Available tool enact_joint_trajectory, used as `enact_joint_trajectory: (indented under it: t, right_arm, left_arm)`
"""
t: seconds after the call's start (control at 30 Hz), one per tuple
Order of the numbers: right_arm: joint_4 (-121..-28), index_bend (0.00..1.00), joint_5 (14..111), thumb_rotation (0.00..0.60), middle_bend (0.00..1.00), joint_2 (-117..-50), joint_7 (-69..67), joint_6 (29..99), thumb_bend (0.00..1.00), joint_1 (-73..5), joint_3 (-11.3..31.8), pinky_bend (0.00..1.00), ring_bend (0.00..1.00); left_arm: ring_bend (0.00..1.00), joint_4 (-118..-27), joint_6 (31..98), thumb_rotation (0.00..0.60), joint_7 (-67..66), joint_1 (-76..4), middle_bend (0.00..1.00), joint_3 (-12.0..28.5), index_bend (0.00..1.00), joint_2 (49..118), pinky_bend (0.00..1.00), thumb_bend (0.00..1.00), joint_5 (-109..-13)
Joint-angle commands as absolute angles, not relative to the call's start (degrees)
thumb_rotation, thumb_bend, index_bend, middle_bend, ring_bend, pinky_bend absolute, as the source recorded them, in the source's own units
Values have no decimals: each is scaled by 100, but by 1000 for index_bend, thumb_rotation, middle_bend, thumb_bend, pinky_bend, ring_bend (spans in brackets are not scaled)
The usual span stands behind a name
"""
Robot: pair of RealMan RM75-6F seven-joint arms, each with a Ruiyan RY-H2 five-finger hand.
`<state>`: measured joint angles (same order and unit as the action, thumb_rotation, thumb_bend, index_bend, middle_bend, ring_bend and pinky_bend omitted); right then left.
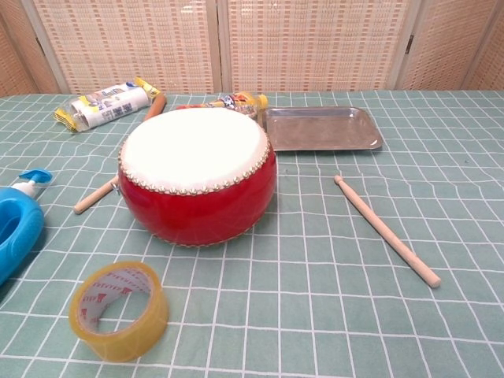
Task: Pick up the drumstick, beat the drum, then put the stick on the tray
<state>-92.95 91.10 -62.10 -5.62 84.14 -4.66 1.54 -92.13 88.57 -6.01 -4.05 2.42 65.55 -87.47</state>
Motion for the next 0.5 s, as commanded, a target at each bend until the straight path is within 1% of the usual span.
enact_joint_trajectory:
  t: [0.03,0.17,0.43,0.5]
  right_arm:
    - [-9333,101,9175,600,155,-6354,-367,7970,144,-775,168,176,67]
    - [-9301,101,9068,600,155,-6615,-283,7482,144,-1093,230,176,67]
    - [-9047,85,8674,600,141,-7351,81,6408,142,-1744,320,176,59]
    - [-8951,84,8621,600,139,-7516,187,6275,140,-1852,338,175,59]
  left_arm:
    - [0,-9184,8884,600,-569,-369,0,219,0,6563,0,208,-8745]
    - [0,-9124,8907,600,-510,-316,0,188,0,6576,0,209,-8726]
    - [0,-9035,8951,600,-405,-243,0,153,0,6599,0,208,-8725]
    - [0,-9014,8937,600,-390,-238,0,143,0,6601,0,208,-8725]
